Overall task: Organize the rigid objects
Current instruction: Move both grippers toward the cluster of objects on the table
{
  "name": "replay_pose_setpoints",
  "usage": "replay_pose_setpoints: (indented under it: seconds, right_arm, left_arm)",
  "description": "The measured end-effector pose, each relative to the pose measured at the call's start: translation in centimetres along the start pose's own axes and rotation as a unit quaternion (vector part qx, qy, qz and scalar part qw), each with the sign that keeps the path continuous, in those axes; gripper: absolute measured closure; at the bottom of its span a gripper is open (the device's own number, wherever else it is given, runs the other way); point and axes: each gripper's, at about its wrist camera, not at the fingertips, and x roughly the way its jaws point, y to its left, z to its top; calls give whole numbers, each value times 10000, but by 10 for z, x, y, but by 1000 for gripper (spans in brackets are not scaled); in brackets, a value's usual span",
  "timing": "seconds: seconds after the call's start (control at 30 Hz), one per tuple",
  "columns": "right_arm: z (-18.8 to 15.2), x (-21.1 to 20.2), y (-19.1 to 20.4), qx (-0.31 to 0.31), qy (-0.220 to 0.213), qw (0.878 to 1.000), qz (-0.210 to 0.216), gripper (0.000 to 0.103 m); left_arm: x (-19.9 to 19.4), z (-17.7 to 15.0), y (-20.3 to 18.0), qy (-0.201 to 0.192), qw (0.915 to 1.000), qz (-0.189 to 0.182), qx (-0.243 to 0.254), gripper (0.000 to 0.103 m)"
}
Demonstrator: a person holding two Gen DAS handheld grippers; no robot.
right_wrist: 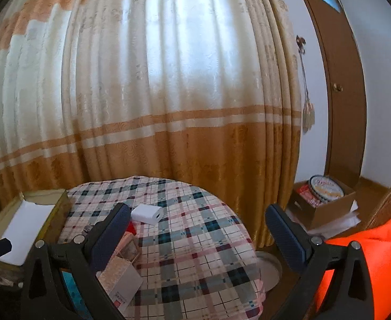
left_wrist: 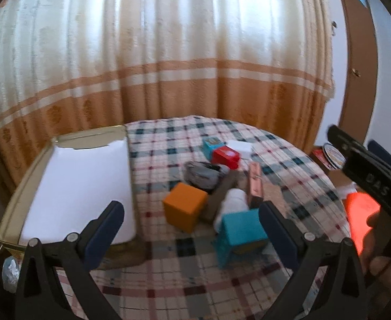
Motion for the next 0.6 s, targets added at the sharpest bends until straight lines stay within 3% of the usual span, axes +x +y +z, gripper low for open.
replay_pose_setpoints:
  seconds: [0.2, 0.27, 0.4, 0.6]
  right_arm:
    - [-5, 0, 6, -122, 14, 9999, 8, 1]
    - [-6, 1, 5, -73, 66, 10000, 19, 1]
    - [-7, 4, 3, -1, 154, 9999, 50, 1]
    - [-11, 9, 3, 75, 346, 9992, 176, 1]
  left_arm:
    - [8, -5, -14, 277, 9992, -237, 161, 3]
    - [13, -7, -16, 396, 9987, -288, 157, 10]
    - [27, -12, -17, 789, 9956, -482, 151, 40]
    - [38, -19, -11, 1122, 9897, -877, -159, 59]
